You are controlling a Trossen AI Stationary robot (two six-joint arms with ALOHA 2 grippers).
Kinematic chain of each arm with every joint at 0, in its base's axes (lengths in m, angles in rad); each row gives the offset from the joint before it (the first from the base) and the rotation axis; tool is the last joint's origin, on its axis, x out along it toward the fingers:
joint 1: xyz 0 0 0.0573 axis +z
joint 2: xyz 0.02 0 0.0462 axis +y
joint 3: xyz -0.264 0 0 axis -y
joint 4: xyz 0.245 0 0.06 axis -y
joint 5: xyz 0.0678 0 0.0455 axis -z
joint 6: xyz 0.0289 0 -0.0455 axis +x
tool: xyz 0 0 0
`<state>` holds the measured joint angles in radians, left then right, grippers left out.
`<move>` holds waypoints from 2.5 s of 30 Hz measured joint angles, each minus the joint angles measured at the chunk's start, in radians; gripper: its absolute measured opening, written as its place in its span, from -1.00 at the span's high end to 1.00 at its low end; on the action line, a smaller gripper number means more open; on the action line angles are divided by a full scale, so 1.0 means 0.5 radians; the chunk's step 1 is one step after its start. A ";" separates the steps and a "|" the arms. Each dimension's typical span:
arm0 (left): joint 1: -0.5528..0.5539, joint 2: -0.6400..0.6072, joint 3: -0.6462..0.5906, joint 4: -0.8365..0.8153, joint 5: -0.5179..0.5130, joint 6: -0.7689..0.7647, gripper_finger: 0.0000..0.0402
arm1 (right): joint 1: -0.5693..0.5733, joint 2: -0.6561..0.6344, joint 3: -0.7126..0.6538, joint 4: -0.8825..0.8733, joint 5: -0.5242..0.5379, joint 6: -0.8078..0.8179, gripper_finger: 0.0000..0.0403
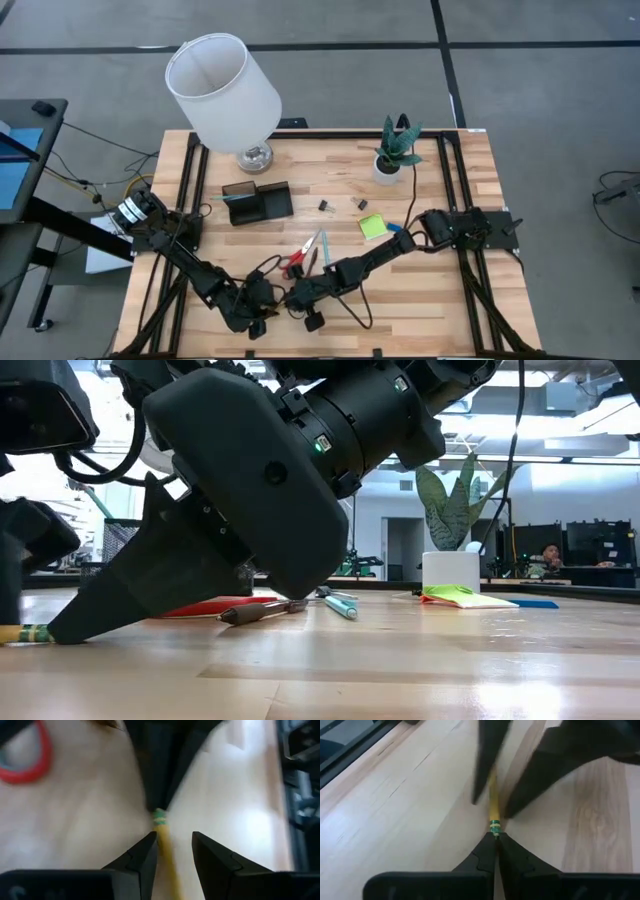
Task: Pick and place office supplies into organizer
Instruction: Put the yellow pencil into the black desk organizer
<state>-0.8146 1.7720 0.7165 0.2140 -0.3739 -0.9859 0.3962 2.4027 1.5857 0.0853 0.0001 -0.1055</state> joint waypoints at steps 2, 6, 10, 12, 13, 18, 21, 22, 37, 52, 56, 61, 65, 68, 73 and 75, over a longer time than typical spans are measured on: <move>0.000 0.000 0.020 0.000 0.094 -0.021 0.43 | 0.000 0.001 0.001 0.012 -0.002 -0.002 0.99; -0.024 -0.004 0.062 -0.120 0.251 -0.185 0.43 | 0.001 0.002 0.001 0.042 -0.004 -0.016 0.99; -0.069 -0.012 0.085 -0.273 0.300 -0.367 0.43 | 0.001 0.002 0.001 0.049 -0.004 -0.049 0.99; -0.084 -0.013 0.084 -0.263 0.307 -0.441 0.43 | -0.003 0.002 0.002 0.034 -0.006 -0.049 1.00; -0.092 -0.012 0.082 -0.245 0.307 -0.472 0.43 | -0.002 0.002 0.003 0.029 -0.005 -0.044 1.00; -0.133 -0.009 0.079 -0.188 0.365 -0.575 0.43 | -0.002 0.002 0.001 0.020 -0.003 -0.001 1.00; -0.159 -0.010 0.083 -0.253 0.380 -0.624 0.43 | -0.002 0.000 0.003 -0.018 0.001 0.014 1.00; -0.168 -0.010 0.085 -0.292 0.380 -0.648 0.44 | -0.002 -0.001 0.003 -0.035 0.004 0.020 1.00; -0.189 -0.011 0.079 -0.405 0.374 -0.781 0.92 | -0.007 -0.001 0.000 -0.026 -0.011 0.043 1.00; -0.162 -0.017 0.169 -0.578 0.288 -0.524 0.97 | 0.026 -0.493 -0.006 -0.545 0.389 -0.051 0.73; -0.077 -0.054 0.380 -1.218 0.329 -0.336 0.97 | 0.007 -0.666 -0.012 -0.861 0.924 -0.090 0.73; 0.079 -0.077 0.887 -2.568 0.202 -0.115 0.97 | -0.041 -0.896 -0.003 -1.076 1.533 -0.043 0.73; 0.228 -0.078 1.268 -3.636 -0.051 0.023 0.96 | -0.069 -0.993 -0.007 -1.182 1.651 0.114 0.73; 0.373 -0.182 1.335 -3.496 -0.215 0.628 0.93 | -0.097 -1.022 -0.002 -1.153 1.650 0.243 0.72; 0.669 -0.199 1.306 -3.587 -0.408 1.146 0.96 | -0.129 -0.921 -0.003 -1.177 1.540 0.319 0.72; 0.823 -0.227 1.243 -3.561 -0.500 1.180 0.97 | -0.126 -0.851 -0.003 -1.227 1.476 0.322 0.72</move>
<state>-0.4030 1.6586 1.3381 -1.5663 -0.6238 -0.3958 0.3332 1.9771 1.5840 -0.5285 0.7383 0.0556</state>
